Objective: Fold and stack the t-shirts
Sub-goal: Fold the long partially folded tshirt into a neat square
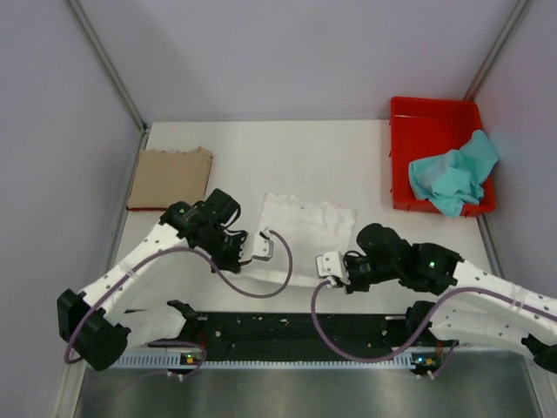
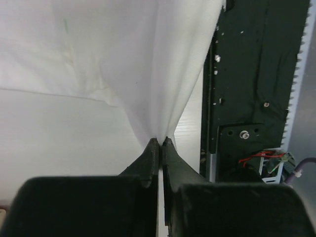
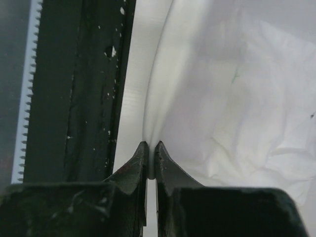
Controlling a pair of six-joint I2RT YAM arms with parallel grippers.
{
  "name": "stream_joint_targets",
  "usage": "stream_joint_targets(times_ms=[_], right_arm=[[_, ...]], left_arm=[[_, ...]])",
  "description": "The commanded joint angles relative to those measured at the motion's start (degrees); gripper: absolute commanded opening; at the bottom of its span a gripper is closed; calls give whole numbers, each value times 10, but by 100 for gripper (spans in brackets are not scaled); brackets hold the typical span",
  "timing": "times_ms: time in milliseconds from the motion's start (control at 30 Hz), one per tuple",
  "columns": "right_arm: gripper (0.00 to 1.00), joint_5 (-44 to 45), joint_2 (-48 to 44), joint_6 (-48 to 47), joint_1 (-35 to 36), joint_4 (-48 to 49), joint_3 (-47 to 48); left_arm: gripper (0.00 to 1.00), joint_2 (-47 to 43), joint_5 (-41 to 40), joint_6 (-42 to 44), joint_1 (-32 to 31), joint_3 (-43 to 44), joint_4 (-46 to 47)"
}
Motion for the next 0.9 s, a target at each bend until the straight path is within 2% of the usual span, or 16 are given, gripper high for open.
stream_joint_targets(times_ms=[0,67,167,300,433,667,867], right_arm=[[0,-50,-79,55,8,-75,33],[0,-33,-81,62,0,-70,32],[0,-17,-59,80,-46,-60,31],[0,-41,-15,98,-197,-50,39],[0,-61,39,122,-319,-17,37],[0,-19,150,164,-402,60,61],[0,-24,255,156,-424,103,96]], left_arm=[[0,-79,12,-40,-7,44,-118],[0,-83,6,-61,-8,69,-89],[0,-52,-54,-117,-7,95,-20],[0,25,-139,-133,-5,133,63],[0,128,-177,-120,6,192,120],[0,296,-195,-103,29,335,110],[0,382,-207,-89,46,371,113]])
